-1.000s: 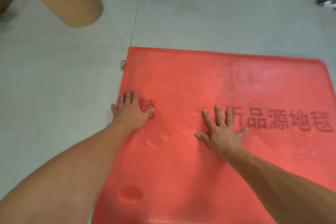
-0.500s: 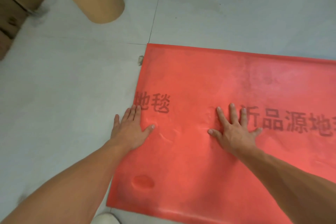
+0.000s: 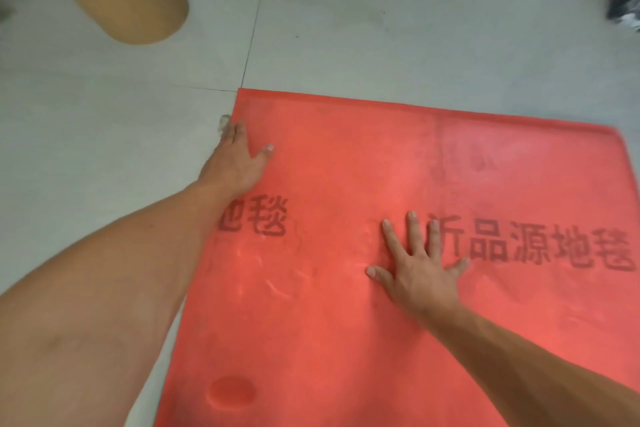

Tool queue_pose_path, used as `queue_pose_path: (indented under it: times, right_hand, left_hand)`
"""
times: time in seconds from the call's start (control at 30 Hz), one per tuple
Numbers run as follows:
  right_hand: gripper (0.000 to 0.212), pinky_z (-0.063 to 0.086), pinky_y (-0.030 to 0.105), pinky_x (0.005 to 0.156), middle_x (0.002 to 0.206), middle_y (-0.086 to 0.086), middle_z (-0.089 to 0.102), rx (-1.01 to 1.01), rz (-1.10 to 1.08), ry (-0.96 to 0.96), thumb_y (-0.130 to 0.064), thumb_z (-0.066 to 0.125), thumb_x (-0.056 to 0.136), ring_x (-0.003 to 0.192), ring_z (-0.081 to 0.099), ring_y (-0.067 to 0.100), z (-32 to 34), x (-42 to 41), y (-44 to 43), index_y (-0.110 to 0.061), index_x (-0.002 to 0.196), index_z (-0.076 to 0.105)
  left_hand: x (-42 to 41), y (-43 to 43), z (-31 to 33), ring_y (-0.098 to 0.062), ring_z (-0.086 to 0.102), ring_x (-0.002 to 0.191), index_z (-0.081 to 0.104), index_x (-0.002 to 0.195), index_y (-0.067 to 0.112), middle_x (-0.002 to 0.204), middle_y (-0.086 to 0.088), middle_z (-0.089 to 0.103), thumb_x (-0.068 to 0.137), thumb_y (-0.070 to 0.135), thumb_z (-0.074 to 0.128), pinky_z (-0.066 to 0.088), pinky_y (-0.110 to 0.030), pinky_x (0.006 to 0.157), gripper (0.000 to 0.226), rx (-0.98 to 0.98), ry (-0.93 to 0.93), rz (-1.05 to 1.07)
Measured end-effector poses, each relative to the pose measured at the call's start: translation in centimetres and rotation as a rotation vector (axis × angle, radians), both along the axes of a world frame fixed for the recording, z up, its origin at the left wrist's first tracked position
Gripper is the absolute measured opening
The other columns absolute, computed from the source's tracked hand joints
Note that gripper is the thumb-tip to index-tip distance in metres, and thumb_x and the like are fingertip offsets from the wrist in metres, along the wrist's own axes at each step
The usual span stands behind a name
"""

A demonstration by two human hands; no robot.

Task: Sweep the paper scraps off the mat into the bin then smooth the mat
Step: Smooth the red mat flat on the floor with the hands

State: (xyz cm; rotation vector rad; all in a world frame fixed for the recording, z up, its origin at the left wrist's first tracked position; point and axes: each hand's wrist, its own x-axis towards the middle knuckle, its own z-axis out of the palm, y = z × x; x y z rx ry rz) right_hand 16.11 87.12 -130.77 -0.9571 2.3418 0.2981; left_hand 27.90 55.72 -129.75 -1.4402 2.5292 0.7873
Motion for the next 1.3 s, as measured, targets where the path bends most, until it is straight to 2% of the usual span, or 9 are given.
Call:
queue_pose_path:
  times: [0.17, 0.3, 0.47, 0.7, 1.3]
  right_hand:
    - [0.081, 0.010, 0.081, 0.097, 0.154, -0.009, -0.036, 0.032, 0.012, -0.014, -0.082, 0.020, 0.081, 0.141, -0.032, 0.029, -0.2, -0.2, -0.1, -0.050, 0.146, -0.019]
    - [0.081, 0.010, 0.081, 0.097, 0.153, -0.009, -0.037, 0.037, 0.008, -0.020, -0.082, 0.019, 0.082, 0.141, -0.033, 0.030, -0.2, -0.1, -0.2, -0.050, 0.145, -0.019]
    - [0.081, 0.012, 0.082, 0.097, 0.155, -0.009, -0.034, 0.013, -0.004, -0.021, -0.082, 0.021, 0.081, 0.142, -0.031, 0.029, -0.3, -0.1, -0.1, -0.051, 0.146, -0.016]
    - [0.080, 0.010, 0.082, 0.097, 0.157, -0.010, -0.029, -0.027, -0.018, -0.014, -0.081, 0.024, 0.082, 0.143, -0.027, 0.028, -0.3, 0.0, 0.1, -0.051, 0.147, -0.012]
    - [0.079, 0.009, 0.083, 0.095, 0.158, -0.012, -0.023, -0.086, -0.027, 0.010, -0.080, 0.031, 0.083, 0.144, -0.026, 0.025, -0.8, 0.1, 0.6, -0.052, 0.147, -0.007]
  left_hand:
    - [0.6, -0.9, -1.5, -0.024, 0.008, 0.147, 0.005, 0.152, 0.005, 0.160, -0.014, 0.003, 0.094, 0.058, 0.033, 0.013, -0.038, 0.119, 0.084, 0.018, -0.137, -0.060]
    - [3.1, 0.7, -1.4, -0.023, 0.009, 0.147, 0.004, 0.152, 0.009, 0.160, -0.011, 0.005, 0.090, 0.066, 0.026, 0.014, -0.043, 0.119, 0.088, -0.053, -0.230, -0.128]
    - [6.0, 3.6, -0.7, -0.018, 0.003, 0.148, -0.002, 0.153, 0.013, 0.161, -0.005, 0.000, 0.086, 0.074, 0.019, 0.007, -0.041, 0.120, 0.093, -0.073, -0.337, -0.173]
    - [10.1, 7.9, -0.3, -0.016, -0.002, 0.148, -0.006, 0.153, 0.015, 0.161, -0.002, -0.005, 0.084, 0.077, 0.015, 0.005, -0.041, 0.120, 0.095, -0.037, -0.386, -0.160]
    - [21.5, 20.4, 0.5, -0.011, -0.010, 0.147, -0.012, 0.152, 0.018, 0.160, 0.002, -0.010, 0.086, 0.072, 0.020, -0.002, -0.037, 0.120, 0.091, 0.017, -0.389, -0.071]
